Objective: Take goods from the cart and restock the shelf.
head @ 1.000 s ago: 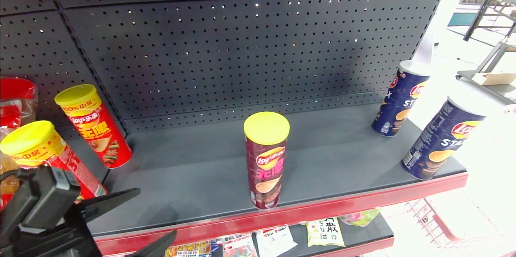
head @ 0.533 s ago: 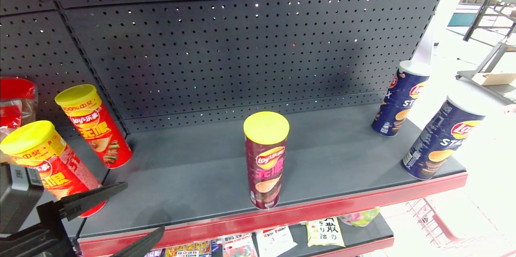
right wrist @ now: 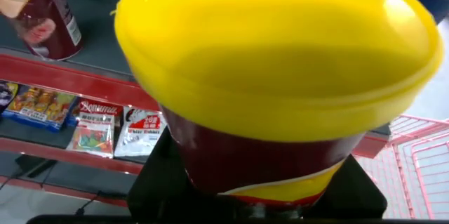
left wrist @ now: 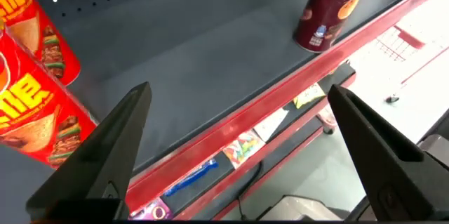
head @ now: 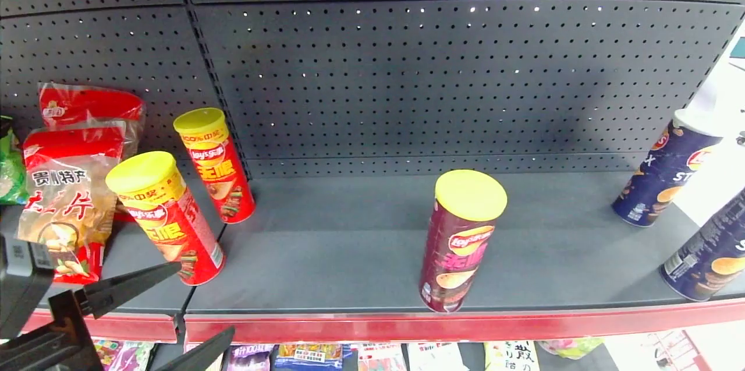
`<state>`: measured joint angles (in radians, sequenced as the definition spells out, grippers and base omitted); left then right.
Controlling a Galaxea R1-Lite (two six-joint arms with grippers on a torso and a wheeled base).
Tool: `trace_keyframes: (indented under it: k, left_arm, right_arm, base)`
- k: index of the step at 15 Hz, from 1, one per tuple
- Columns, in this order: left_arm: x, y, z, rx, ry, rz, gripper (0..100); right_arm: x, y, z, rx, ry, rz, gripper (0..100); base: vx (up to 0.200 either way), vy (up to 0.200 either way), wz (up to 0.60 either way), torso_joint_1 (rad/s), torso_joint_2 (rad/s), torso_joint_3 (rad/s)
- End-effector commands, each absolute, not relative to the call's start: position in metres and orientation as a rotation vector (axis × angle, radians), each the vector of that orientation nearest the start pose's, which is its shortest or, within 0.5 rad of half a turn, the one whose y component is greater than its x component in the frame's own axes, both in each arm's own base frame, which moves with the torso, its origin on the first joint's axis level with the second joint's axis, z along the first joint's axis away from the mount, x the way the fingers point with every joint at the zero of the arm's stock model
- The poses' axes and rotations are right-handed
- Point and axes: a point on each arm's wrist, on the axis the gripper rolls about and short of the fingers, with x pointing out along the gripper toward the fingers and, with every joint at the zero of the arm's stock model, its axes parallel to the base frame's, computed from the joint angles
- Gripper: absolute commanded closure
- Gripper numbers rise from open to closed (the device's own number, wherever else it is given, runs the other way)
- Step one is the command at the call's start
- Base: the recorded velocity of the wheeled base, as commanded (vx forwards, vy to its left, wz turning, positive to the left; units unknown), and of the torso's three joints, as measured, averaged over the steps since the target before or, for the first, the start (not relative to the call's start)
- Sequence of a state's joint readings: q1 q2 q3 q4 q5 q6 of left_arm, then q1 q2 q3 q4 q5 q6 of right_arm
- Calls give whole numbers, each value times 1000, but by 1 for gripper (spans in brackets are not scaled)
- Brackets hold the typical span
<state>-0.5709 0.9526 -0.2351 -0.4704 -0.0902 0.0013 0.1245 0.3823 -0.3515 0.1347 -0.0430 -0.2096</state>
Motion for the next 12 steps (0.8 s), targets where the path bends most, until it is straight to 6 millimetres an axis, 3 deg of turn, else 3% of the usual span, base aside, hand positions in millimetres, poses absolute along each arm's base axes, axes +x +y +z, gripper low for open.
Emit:
trace_keyframes:
  k: [1,5,9,12]
  left_arm:
    - [88,-59,162,62,242,-658,0]
    - [83,-56,163,63,230,-660,0]
    - [60,-40,161,101,252,-619,0]
    - [38,-24,164,120,284,-543,0]
  right_arm:
    - [6,0,167,-226,184,110,100]
    - [22,4,182,-214,217,222,100]
    - [69,11,204,-212,236,247,100]
    - [97,18,208,-181,253,366,100]
  base:
    - [0,0,0,0,0,0]
    - [0,0,0,0,0,0]
    - [0,0,0,0,0,0]
    - [0,0,0,0,0,0]
